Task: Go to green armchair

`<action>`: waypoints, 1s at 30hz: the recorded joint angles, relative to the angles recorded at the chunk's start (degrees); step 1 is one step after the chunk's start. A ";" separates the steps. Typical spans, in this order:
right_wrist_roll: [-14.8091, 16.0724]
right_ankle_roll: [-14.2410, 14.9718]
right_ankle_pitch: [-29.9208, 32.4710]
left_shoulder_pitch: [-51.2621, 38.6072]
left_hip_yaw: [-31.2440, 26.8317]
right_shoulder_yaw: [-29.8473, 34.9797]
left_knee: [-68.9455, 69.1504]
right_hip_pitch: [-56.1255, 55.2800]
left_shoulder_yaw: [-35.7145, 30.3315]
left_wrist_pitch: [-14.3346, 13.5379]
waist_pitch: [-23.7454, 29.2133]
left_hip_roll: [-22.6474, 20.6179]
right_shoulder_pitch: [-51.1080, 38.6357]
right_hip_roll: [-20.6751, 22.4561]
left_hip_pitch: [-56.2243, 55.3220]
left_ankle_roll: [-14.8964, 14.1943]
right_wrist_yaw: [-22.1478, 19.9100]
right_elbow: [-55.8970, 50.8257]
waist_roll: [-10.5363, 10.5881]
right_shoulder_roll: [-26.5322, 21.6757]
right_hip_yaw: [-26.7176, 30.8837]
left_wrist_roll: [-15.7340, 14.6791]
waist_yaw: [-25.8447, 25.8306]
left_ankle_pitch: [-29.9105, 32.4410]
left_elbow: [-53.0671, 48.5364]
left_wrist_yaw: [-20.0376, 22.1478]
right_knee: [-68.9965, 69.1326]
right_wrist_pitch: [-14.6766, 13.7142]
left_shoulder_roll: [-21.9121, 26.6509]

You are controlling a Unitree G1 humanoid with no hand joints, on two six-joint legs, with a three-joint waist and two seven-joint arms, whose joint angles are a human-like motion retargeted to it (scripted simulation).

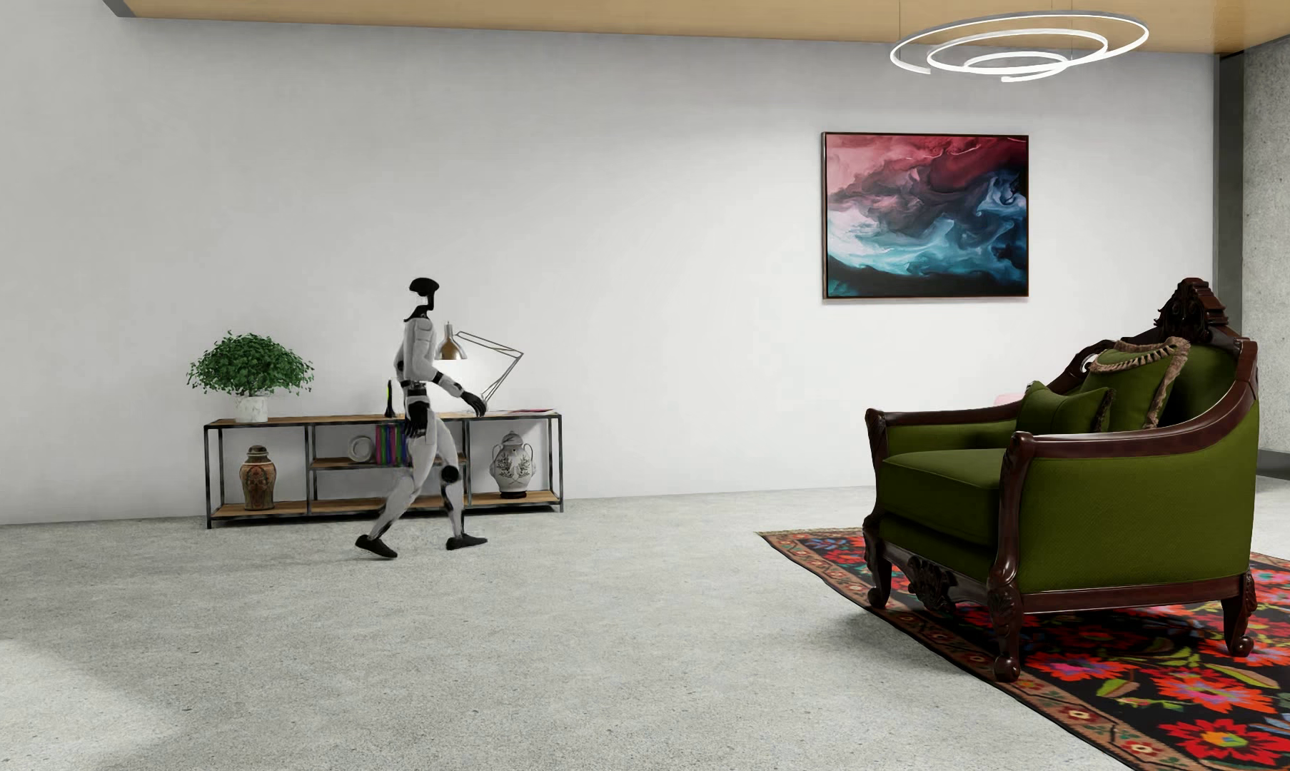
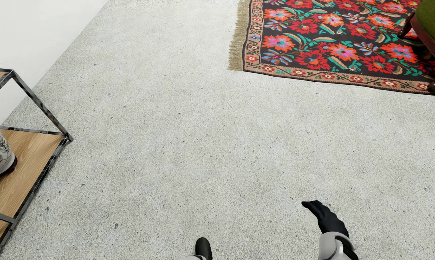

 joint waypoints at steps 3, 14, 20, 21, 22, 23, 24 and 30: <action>-2.79 -1.00 20.39 -4.06 4.66 5.74 1.54 -11.38 1.59 -0.13 -0.04 -5.14 1.95 -11.79 7.23 0.84 5.24 9.83 -2.90 -0.64 9.45 1.37 0.16 -7.64 -0.38 2.13 28.57 5.17 -2.91; -6.16 -4.00 13.59 -22.38 -6.74 5.28 2.79 -39.15 -3.41 -10.57 0.20 -13.58 18.12 0.76 26.78 0.16 9.86 20.02 -4.20 8.48 13.68 -4.90 -8.24 -24.09 -21.47 7.32 -4.53 4.85 6.28; -7.25 -15.41 16.02 -19.23 -11.77 0.82 13.60 -32.25 -9.31 -5.05 -0.37 -10.30 16.97 4.57 33.24 -1.05 8.50 17.54 -1.25 10.72 1.82 -4.54 -9.59 -18.31 -12.44 6.28 -10.62 4.93 5.18; -6.81 -15.37 13.42 -17.87 -12.93 -1.22 23.41 -30.56 -10.76 -2.98 -0.16 -8.34 15.81 4.77 29.68 -7.94 7.63 17.98 -0.28 11.39 0.27 -3.92 -9.86 -12.26 -8.35 5.16 -8.86 5.70 5.00; -6.50 -15.37 10.92 -17.02 -14.60 -3.11 35.12 -28.41 -13.70 -0.78 0.10 -6.50 14.53 4.69 24.74 -18.35 6.95 18.29 0.39 11.74 -1.66 -2.77 -10.10 -5.55 -4.09 2.04 -7.51 6.16 5.27; -6.93 -14.89 8.89 -16.40 -13.50 -4.12 46.29 -25.38 -17.96 -0.03 0.38 -3.93 12.54 4.62 19.01 -21.90 7.07 18.14 0.78 11.58 -3.86 -0.56 -10.52 0.43 -0.88 -3.42 -7.68 6.58 6.43; -7.23 -14.14 7.01 -15.82 -12.27 -4.80 54.82 -22.50 -20.79 -0.30 0.65 0.82 10.76 4.74 13.52 -22.47 6.79 17.79 1.14 11.06 -5.54 1.01 -10.46 0.00 0.86 -8.55 -7.87 6.32 7.89; -6.08 -8.21 -1.76 -5.31 -12.19 -4.88 46.77 -10.27 0.93 0.29 0.97 7.62 2.69 4.82 -10.10 -9.60 3.35 9.94 1.80 4.44 -5.50 -6.93 -3.58 -9.29 -3.25 10.70 -6.04 0.22 5.77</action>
